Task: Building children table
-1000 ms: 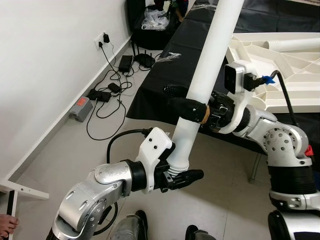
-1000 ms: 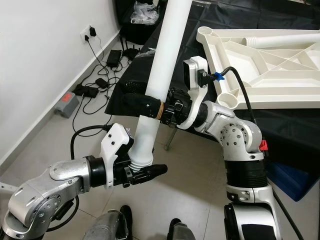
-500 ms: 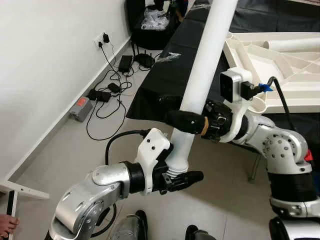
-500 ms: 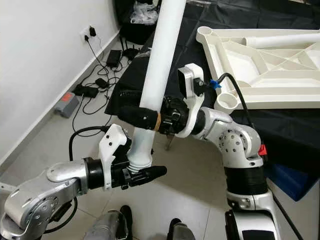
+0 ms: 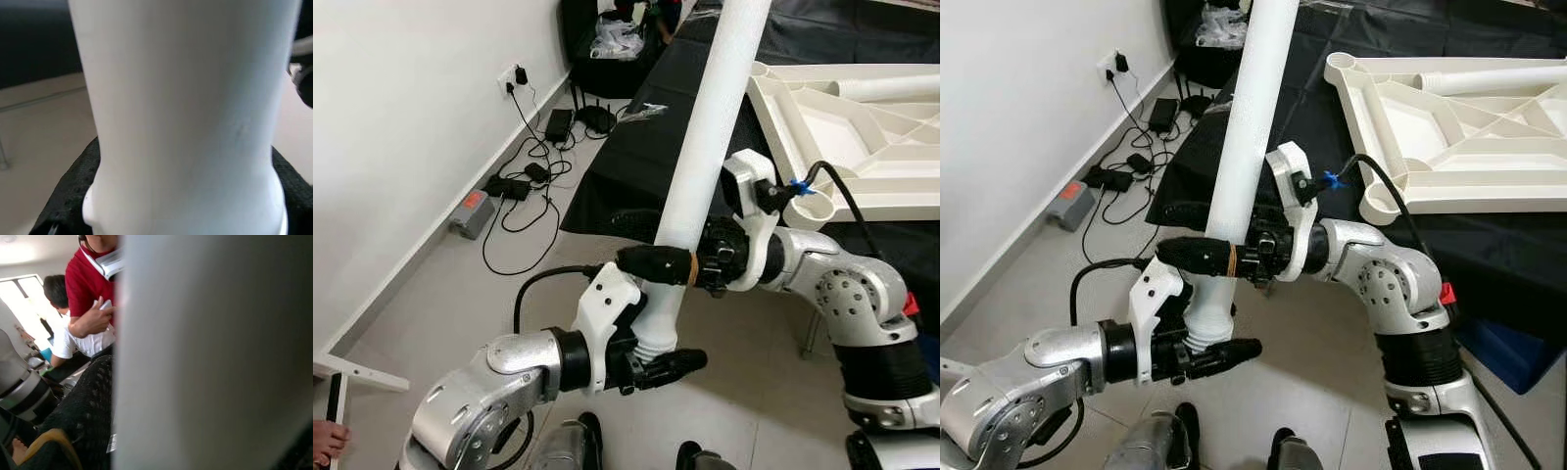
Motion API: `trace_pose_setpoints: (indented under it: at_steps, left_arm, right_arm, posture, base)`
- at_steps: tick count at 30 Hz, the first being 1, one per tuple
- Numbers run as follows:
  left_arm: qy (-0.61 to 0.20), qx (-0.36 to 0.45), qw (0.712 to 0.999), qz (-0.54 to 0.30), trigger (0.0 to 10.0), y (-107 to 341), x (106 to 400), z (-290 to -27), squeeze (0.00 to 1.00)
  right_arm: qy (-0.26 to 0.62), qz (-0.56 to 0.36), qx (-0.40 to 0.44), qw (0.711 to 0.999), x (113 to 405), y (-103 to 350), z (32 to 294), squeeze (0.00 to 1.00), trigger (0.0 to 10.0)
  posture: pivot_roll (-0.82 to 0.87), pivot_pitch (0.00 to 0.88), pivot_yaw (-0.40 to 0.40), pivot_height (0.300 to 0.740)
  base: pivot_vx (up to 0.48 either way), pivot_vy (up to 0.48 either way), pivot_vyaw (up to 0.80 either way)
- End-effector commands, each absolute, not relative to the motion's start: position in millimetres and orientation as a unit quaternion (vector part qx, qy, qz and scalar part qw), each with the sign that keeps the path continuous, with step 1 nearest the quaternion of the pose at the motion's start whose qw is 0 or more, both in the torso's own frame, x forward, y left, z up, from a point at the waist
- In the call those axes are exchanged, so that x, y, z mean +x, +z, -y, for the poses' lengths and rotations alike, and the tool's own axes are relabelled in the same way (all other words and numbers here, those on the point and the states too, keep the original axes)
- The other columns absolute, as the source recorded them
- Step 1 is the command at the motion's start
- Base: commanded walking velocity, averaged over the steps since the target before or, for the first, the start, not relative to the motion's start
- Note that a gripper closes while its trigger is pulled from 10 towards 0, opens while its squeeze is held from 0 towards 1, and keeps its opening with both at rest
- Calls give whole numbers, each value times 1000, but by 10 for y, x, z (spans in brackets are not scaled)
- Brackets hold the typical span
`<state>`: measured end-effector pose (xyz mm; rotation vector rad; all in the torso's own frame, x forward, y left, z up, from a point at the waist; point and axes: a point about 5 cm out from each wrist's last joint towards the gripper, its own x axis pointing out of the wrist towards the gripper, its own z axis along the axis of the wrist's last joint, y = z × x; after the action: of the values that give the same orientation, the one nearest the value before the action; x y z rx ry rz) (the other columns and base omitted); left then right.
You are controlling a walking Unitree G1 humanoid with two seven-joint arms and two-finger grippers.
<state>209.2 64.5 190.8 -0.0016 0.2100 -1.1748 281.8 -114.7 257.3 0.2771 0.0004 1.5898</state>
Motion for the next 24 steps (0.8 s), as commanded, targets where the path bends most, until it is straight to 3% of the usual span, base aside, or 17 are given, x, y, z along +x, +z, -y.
trace_pose_setpoints:
  at_steps: [1, 10, 16, 17, 18, 20, 21, 24]
  left_arm:
    - [-582, 2, 806, -105, 10000, 1898, 1993, -592, 0]
    - [-589, 9, 800, -115, 10000, 1854, 1959, -606, 0]
    - [-586, 11, 802, -115, 10000, 1857, 1979, -635, 0]
    - [-586, 12, 802, -115, 10000, 1856, 1980, -636, 0]
    - [-588, 13, 801, -115, 10000, 1856, 1979, -638, 0]
    - [-589, 14, 800, -116, 10000, 1855, 1977, -639, 0]
    - [-586, 12, 802, -116, 10000, 1854, 1983, -647, 0]
    - [-588, 7, 800, -117, 10000, 1857, 1978, -648, 0]
  right_arm:
    - [722, 1, 114, 683, 2801, 2593, 1104, 0, 10000]
    - [727, 9, 129, 675, 2807, 2647, 1112, 0, 10000]
    - [744, 4, 148, 651, 2737, 2645, 1114, 0, 10000]
    - [745, 3, 150, 650, 2731, 2641, 1114, 0, 6196]
    - [747, -1, 152, 647, 2721, 2625, 1113, 0, 667]
    - [748, -4, 153, 646, 2715, 2613, 1113, 0, 667]
    - [752, -9, 158, 640, 2696, 2598, 1112, 0, 0]
    - [752, -9, 160, 639, 2696, 2597, 1114, 0, 0]
  posture:
    - [177, 234, 24, 740]
    - [174, 237, 22, 740]
    - [174, 238, 20, 740]
    - [174, 238, 20, 740]
    - [173, 239, 21, 740]
    - [173, 239, 21, 740]
    - [175, 240, 20, 740]
    - [174, 242, 22, 740]
  base:
    - [0, 0, 0]
    - [0, 0, 0]
    - [0, 0, 0]
    - [0, 0, 0]
    - [0, 0, 0]
    - [0, 0, 0]
    - [0, 0, 0]
    - [0, 0, 0]
